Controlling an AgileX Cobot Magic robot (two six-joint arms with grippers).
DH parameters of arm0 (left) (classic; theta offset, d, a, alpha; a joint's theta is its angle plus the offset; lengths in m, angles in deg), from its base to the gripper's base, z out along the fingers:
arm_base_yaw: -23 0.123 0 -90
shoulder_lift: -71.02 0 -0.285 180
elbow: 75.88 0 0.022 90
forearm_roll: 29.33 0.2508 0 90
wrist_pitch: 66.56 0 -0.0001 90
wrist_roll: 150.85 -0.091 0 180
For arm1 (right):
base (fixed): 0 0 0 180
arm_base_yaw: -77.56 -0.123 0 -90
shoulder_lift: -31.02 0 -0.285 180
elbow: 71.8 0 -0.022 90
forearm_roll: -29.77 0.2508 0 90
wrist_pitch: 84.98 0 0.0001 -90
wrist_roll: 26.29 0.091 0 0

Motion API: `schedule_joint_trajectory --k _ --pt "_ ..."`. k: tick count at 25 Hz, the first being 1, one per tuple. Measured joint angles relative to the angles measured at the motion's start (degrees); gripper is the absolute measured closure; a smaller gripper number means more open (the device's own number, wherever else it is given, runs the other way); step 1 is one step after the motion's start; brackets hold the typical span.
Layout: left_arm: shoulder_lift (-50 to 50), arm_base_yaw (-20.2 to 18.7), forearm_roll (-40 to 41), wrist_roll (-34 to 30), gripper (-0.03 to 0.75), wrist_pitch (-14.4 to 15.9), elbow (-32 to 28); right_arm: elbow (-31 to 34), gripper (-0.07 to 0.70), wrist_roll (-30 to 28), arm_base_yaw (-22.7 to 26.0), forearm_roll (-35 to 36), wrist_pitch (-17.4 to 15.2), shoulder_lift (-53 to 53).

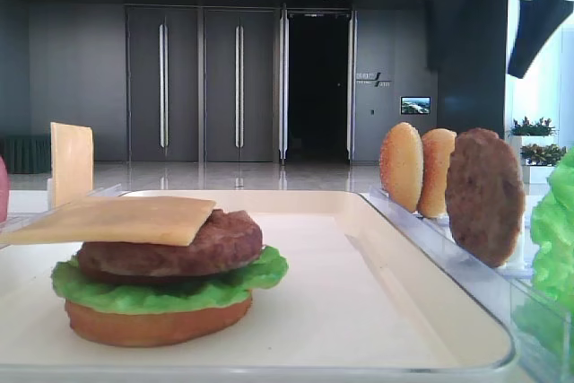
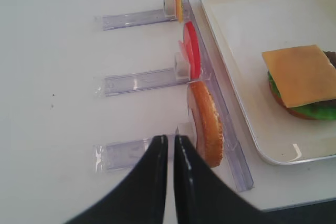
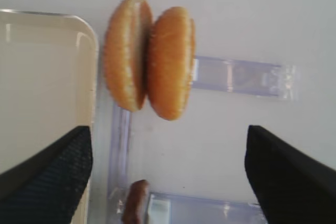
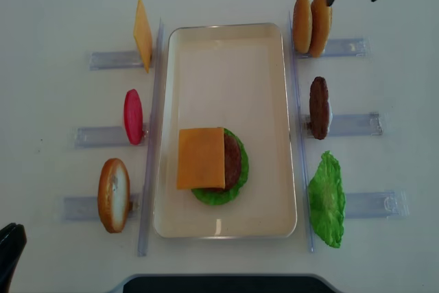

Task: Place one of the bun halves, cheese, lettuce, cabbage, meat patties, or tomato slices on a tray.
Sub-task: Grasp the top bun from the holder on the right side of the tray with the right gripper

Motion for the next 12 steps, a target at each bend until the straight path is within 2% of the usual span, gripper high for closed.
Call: schedule_joint_trajectory --k 5,8,12 --pt "0.00 0.00 0.00 0.00 0.414 0.00 0.00 0.00 0.043 3.90 -5.67 0.06 2.91 -0.09" --pt "0.00 0.00 0.00 0.00 0.414 0.00 0.00 0.00 0.043 5.22 -7.46 1.35 4.14 -0.06" --pt "0.00 0.00 0.00 0.00 0.414 0.00 0.00 -1.93 0.055 6.21 -7.82 3.10 3.42 -1.64"
